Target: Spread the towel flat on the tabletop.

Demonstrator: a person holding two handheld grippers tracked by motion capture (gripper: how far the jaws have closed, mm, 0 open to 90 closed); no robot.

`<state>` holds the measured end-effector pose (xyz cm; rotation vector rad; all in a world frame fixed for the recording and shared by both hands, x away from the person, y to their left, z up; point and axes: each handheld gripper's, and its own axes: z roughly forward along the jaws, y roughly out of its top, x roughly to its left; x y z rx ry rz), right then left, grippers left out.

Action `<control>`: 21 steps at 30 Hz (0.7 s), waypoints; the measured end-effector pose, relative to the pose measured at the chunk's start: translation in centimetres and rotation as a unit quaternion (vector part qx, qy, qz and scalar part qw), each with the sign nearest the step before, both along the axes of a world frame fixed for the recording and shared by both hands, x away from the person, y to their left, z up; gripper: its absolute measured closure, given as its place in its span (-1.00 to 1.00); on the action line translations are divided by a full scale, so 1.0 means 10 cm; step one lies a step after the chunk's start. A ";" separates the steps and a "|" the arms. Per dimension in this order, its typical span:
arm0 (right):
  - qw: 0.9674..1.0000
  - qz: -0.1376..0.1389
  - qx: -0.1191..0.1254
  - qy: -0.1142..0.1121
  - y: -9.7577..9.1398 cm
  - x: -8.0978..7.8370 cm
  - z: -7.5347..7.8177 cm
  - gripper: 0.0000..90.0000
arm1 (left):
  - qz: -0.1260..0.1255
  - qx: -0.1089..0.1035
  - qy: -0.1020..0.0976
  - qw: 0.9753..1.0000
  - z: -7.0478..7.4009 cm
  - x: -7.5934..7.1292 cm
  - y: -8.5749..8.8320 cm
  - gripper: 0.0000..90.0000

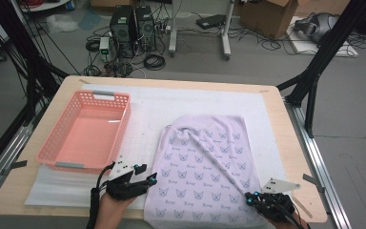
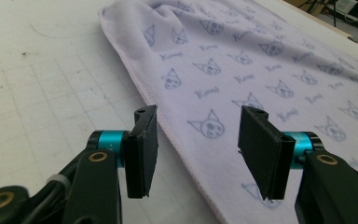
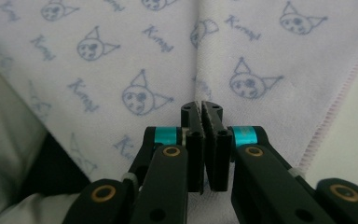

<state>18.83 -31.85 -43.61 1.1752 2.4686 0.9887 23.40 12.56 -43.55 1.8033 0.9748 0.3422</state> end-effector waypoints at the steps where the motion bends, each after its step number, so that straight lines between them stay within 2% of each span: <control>1: 1.000 0.003 0.003 0.002 -0.01 0.01 0.01 0.85 | 0.001 0.001 0.001 1.000 0.00 0.03 0.00 0.05; 3: 1.000 0.002 0.018 -0.008 -0.03 0.06 0.03 0.62 | -0.001 0.005 0.001 1.000 -0.01 0.09 -0.02 0.05; 6: 0.998 -0.012 0.052 -0.033 -0.05 0.16 0.09 0.51 | 0.000 0.008 0.003 1.000 -0.03 0.19 -0.05 0.05; 8: 0.997 -0.021 0.055 -0.052 -0.05 0.24 0.11 0.47 | 0.001 0.006 0.001 1.000 -0.02 0.26 -0.06 0.05; 16: 0.996 -0.020 0.073 -0.045 -0.08 0.60 0.07 0.40 | 0.004 -0.007 0.008 1.000 -0.01 0.63 -0.12 0.05; 21: 0.997 -0.020 0.064 -0.049 -0.07 0.78 0.07 0.30 | 0.003 -0.001 0.012 1.000 -0.03 0.81 -0.20 0.06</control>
